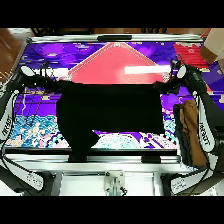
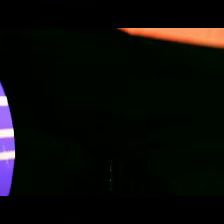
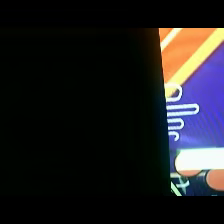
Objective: Fold the shirts.
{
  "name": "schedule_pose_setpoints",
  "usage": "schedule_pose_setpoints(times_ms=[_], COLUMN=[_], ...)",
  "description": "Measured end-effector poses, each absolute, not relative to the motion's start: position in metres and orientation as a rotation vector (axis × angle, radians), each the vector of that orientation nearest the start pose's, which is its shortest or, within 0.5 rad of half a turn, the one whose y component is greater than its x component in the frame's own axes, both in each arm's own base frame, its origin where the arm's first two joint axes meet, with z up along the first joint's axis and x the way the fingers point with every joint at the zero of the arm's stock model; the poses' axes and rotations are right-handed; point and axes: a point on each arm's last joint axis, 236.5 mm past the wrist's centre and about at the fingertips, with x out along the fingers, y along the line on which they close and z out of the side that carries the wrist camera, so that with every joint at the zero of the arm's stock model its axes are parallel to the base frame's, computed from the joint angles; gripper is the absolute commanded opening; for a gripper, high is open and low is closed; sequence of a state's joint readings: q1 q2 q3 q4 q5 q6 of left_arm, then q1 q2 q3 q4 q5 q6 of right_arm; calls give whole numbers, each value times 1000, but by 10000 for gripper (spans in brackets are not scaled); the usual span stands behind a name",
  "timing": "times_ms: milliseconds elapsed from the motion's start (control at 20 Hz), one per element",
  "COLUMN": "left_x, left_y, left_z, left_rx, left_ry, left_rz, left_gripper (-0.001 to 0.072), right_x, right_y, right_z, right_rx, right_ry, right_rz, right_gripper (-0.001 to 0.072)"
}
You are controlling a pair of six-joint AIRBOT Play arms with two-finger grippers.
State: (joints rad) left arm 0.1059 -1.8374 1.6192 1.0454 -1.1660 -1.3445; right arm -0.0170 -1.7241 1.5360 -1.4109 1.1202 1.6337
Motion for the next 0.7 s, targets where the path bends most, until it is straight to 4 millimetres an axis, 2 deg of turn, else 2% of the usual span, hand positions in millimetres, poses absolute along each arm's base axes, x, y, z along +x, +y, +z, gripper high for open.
schedule_pose_setpoints(times_ms=[100,200,250,300,350,450,550,700], left_x=[486,475,470,467,464,457,451,427], left_y=[-56,-60,-62,-63,-64,-61,-46,-16], left_z=[-68,-76,-79,-80,-79,-68,-47,-14], left_rx=[-402,-413,-413,-416,-422,-435,-457,-474], left_ry=[1375,1425,1447,1460,1475,1500,1510,1529], left_rz=[-316,-318,-319,-323,-325,-331,-314,-264], left_gripper=[33,38,141,392,497,485,484,483], right_x=[472,463,461,458,455,449,436,404], right_y=[26,27,27,27,26,23,10,-37], right_z=[-58,-63,-65,-66,-65,-55,-36,-3], right_rx=[224,230,234,237,232,211,134,14], right_ry=[1368,1410,1420,1431,1440,1448,1461,1505], right_rz=[16,9,5,0,-1,3,-14,-103], right_gripper=[75,93,223,433,473,473,473,473])
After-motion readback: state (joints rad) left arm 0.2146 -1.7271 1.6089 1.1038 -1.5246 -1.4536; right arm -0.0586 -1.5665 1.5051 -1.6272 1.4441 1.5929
